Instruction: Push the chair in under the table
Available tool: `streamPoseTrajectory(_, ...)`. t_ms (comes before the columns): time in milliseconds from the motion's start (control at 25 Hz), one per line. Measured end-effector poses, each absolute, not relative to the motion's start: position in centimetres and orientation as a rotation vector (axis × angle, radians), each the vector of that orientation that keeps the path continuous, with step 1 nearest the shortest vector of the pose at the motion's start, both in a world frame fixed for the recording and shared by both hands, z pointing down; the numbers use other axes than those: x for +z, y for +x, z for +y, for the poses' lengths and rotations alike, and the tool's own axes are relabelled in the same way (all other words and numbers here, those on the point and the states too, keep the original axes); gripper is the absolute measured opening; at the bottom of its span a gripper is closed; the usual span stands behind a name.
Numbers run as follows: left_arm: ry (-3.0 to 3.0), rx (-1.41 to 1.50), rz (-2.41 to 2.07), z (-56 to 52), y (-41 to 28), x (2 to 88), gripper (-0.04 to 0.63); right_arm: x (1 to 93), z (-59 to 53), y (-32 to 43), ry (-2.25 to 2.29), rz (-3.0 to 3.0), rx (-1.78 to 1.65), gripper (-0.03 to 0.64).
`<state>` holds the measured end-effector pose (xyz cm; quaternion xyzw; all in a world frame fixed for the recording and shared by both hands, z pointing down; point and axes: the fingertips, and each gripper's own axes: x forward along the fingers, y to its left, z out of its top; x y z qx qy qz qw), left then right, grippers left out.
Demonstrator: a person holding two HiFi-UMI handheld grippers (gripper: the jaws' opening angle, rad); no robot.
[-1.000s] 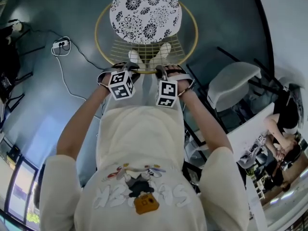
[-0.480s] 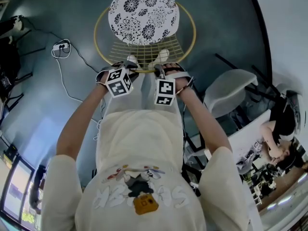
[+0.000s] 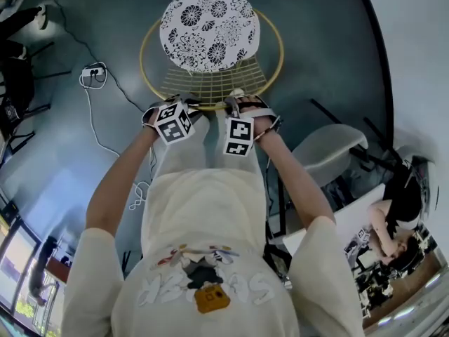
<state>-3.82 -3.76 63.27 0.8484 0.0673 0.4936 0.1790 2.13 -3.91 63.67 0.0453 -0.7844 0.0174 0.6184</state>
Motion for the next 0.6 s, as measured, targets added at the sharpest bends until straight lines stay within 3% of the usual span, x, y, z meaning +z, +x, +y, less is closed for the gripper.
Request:
streamPoseTrajectory(320,2.349,1.365,0.119,-3.2,-2.2,63.4,0.103,63.8,-3.7,3.8,0.087,-1.834,-0.022,0.075)
streamPoseTrajectory(600,2.377,1.408,0.122,5.2,-6.3,64.6,0.104,65.1,5.0,-0.3,0.159,-1.837,-0.01,0.075)
